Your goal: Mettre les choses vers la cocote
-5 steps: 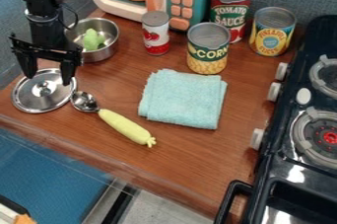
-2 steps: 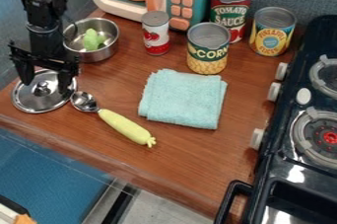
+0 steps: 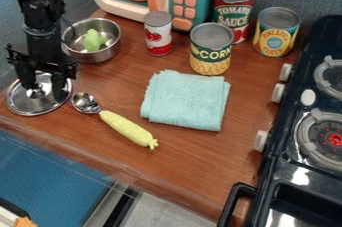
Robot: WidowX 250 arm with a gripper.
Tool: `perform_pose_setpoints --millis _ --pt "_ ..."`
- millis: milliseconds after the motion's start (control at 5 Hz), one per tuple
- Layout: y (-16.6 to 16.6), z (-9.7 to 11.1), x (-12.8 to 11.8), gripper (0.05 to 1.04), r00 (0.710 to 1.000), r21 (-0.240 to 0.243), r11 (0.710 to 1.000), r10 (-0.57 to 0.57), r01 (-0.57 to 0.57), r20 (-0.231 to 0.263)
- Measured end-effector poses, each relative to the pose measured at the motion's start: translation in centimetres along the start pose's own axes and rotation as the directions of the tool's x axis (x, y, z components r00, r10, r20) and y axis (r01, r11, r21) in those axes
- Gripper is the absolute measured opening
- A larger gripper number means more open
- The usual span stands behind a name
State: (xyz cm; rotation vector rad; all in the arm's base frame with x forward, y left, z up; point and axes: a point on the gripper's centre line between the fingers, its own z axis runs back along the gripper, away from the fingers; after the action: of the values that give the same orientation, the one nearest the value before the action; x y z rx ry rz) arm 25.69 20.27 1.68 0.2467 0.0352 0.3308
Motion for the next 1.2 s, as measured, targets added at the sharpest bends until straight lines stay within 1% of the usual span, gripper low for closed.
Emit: perform_pose_setpoints --millis 200,400,600,800,1000,1200 --pt "0.2 -0.1 -0.2 0.376 1.0 -0.006 1.0 -0.001 0.001 -0.006" --pt "0.0 0.0 -0.4 0.264 1.0 -0.019 1.0 -0.019 0.019 0.006" --pt "-0.4 0.4 -0.7 0.262 1.0 -0.05 0.999 -0.022 0.022 -0.001" --pt "-0.6 1.9 -0.6 0.262 1.0 -0.088 0.996 0.0 -0.001 -0.006" --pt "-0.8 3.6 0.1 0.262 1.0 -0.136 0.991 0.014 -0.015 -0.01" --pt "-0.8 4.5 0.6 0.262 0.999 -0.148 0.989 0.03 -0.031 -0.012"
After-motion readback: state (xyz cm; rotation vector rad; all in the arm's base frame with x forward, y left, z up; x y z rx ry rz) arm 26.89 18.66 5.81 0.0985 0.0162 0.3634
